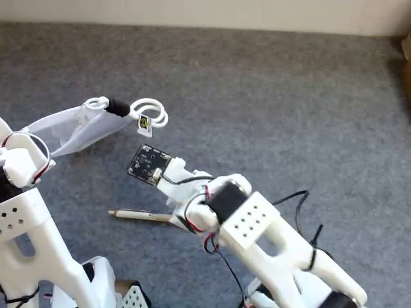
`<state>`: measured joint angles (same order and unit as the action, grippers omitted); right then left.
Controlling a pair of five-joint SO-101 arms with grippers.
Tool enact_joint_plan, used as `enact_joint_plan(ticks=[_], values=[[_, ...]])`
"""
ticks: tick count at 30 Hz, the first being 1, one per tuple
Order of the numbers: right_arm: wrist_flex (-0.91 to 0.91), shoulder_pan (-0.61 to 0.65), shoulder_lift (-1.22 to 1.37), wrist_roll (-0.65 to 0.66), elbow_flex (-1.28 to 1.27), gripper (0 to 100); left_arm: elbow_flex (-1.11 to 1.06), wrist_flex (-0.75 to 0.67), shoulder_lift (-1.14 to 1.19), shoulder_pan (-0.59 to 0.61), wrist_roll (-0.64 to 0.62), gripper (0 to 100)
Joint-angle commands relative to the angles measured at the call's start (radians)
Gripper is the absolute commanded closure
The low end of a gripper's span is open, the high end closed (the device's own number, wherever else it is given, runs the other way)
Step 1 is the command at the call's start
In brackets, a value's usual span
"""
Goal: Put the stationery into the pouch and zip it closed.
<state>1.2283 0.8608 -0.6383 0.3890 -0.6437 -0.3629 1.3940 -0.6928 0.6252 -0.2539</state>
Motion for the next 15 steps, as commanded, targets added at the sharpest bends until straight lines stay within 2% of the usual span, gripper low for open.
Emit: enact_joint_plan(ticks=[1, 11, 15], values=[[-0.001, 0.048, -0.120, -0.026, 0.010, 99.5, -0.012, -0.018, -0.005, -0.053, -0.008, 99], [-0.131, 0.077, -0.260, -0.199, 0.008, 99.5, -0.012, 0.006, -0.005, -0.189, 0.000, 99], [-0.179, 0.079, -0.266, -0.221, 0.008, 99.5, -0.013, 0.029, -0.005, -0.260, 0.029, 99]])
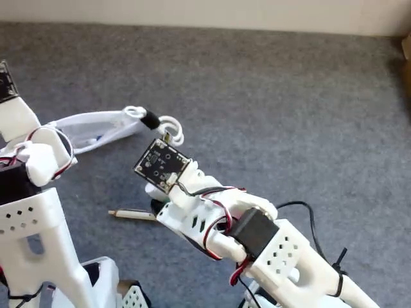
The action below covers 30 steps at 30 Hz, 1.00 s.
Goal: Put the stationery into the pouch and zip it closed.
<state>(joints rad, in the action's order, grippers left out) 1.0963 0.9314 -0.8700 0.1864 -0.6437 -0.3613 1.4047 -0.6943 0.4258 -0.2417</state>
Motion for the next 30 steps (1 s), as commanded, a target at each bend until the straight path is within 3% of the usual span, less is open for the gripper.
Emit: enact_joint_plan(ticks=[1, 20, 30], values=[[-0.061, 0.008, -0.035, -0.018, 0.008, 99.5, -0.015, 0.023, -0.004, -0.068, 0.018, 99], [-0.456, 0.010, -0.035, -0.017, 0.021, 99.5, -0.041, 0.015, -0.004, -0.099, 0.048, 99], [-0.851, 0.010, -0.027, -0.017, 0.019, 99.5, -0.041, 0.015, -0.004, -0.099, 0.044, 99]])
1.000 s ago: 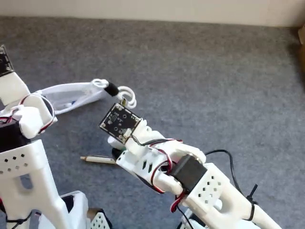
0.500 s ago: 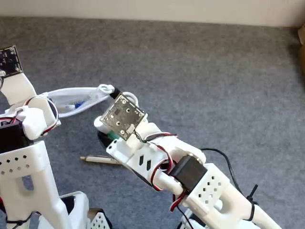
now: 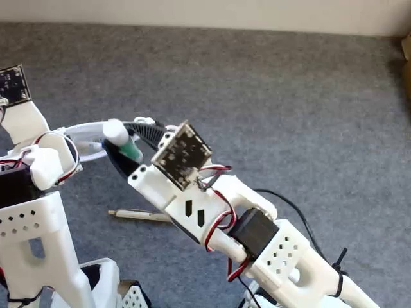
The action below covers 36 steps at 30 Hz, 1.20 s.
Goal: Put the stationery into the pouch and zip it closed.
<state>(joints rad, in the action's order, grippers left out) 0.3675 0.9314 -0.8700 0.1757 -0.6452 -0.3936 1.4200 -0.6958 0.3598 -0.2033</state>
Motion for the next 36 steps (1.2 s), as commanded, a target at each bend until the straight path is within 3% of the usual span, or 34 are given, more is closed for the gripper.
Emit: enact_joint_plan(ticks=[1, 7, 14, 21, 33, 36], values=[[-0.163, 0.010, -0.027, -0.006, 0.021, 99.5, -0.008, 0.000, -0.002, -0.033, 0.006, 99], [-0.427, 0.019, -0.025, -0.006, 0.012, 99.5, -0.008, 0.000, -0.002, -0.033, 0.005, 99], [-0.516, 0.053, 0.013, -0.006, -0.033, 99.5, -0.008, 0.000, -0.002, -0.033, 0.005, 99], [-0.719, 0.047, 0.162, -0.006, -0.085, 99.5, -0.008, 0.000, -0.002, -0.033, 0.005, 99], [-0.762, 0.054, 0.151, -0.008, -0.163, 99.5, -0.008, -0.002, 0.001, -0.028, 0.005, 99], [-0.757, 0.059, 0.116, -0.064, -0.179, 99.5, -0.008, -0.002, 0.002, -0.028, 0.005, 99]])
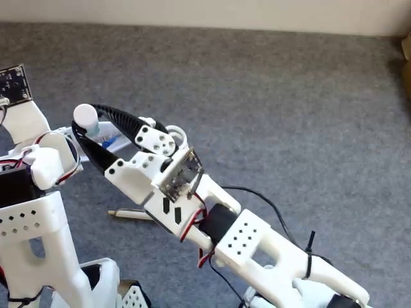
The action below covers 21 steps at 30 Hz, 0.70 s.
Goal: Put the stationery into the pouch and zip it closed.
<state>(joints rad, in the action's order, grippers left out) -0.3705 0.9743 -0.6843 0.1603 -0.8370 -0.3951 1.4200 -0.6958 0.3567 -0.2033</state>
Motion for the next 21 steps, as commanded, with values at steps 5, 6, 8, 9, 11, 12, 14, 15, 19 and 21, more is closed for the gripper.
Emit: enact_joint_plan(ticks=[5, 6, 8, 9, 11, 12, 14, 15, 19, 21], values=[[0.091, 0.016, -0.059, -0.137, 0.021, 99.5, -0.007, -0.002, 0.002, -0.025, 0.005, 99], [0.093, 0.016, -0.042, -0.147, 0.021, 99.5, -0.007, -0.002, 0.001, -0.025, 0.005, 99], [0.093, 0.015, -0.008, -0.152, 0.021, 99.5, -0.007, -0.002, -0.001, -0.025, 0.005, 99], [0.093, 0.013, 0.010, -0.152, 0.021, 99.5, -0.007, -0.002, -0.001, -0.025, 0.005, 99], [0.093, 0.002, 0.044, -0.152, 0.022, 99.5, -0.007, 0.000, -0.001, -0.025, 0.005, 99], [0.093, 0.002, 0.061, -0.152, 0.024, 99.5, -0.007, 0.002, -0.002, -0.025, 0.005, 99], [0.076, 0.001, 0.093, -0.152, 0.031, 99.5, -0.007, 0.002, -0.002, -0.025, 0.005, 99], [0.056, -0.001, 0.113, -0.152, 0.036, 99.5, -0.007, 0.002, -0.002, -0.025, 0.005, 99], [-0.028, -0.001, 0.193, -0.152, 0.039, 99.5, -0.007, 0.003, -0.002, -0.025, 0.005, 99], [-0.074, -0.001, 0.231, -0.152, 0.039, 99.5, -0.007, 0.005, -0.002, -0.025, 0.005, 99]])
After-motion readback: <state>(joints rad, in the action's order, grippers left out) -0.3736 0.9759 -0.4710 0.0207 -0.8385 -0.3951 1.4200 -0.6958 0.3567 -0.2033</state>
